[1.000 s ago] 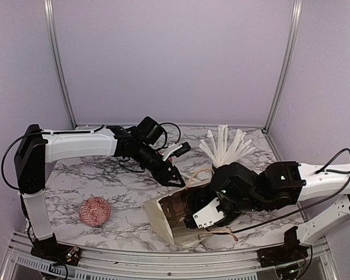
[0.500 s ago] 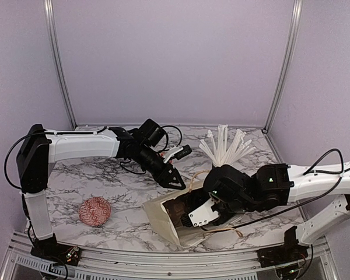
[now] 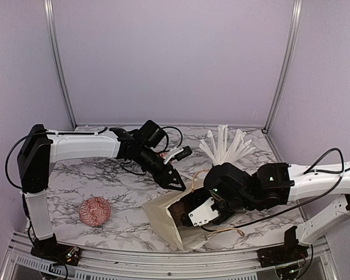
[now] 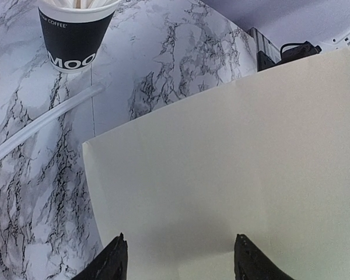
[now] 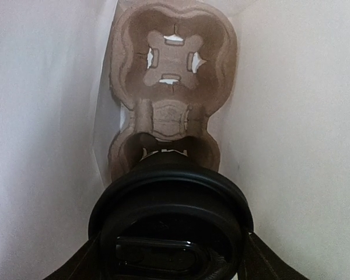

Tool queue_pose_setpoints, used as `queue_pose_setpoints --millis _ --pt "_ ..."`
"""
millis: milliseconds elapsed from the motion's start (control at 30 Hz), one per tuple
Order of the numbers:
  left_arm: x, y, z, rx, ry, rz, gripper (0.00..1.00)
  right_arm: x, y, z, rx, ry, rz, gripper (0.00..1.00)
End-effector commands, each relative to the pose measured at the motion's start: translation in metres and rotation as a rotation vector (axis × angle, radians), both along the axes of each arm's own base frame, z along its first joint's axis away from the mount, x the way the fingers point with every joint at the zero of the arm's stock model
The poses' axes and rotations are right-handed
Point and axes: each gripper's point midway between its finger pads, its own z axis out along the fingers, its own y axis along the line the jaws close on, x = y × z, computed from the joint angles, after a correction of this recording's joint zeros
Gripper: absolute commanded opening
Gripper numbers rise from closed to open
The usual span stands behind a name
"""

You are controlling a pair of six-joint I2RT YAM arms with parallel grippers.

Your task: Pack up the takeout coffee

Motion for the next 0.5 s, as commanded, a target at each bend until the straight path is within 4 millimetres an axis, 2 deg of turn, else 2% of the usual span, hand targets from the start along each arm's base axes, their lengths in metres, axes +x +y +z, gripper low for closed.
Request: queue_pose_setpoints --millis 0,167,467 --pt "-0.003 0.001 -0.015 0.018 0.008 -0.022 0.63 0.003 0.006 0.022 0.064 -0.019 0.003 0.36" --pt "0.003 0.006 -0.019 0.031 0.002 -0.009 0.64 0.002 0.004 0.026 0.077 -0.019 0.002 0.36" --pt "0.011 0.009 -0.027 0.039 0.021 0.003 0.64 0.006 0.005 0.016 0.080 -0.024 0.006 0.36"
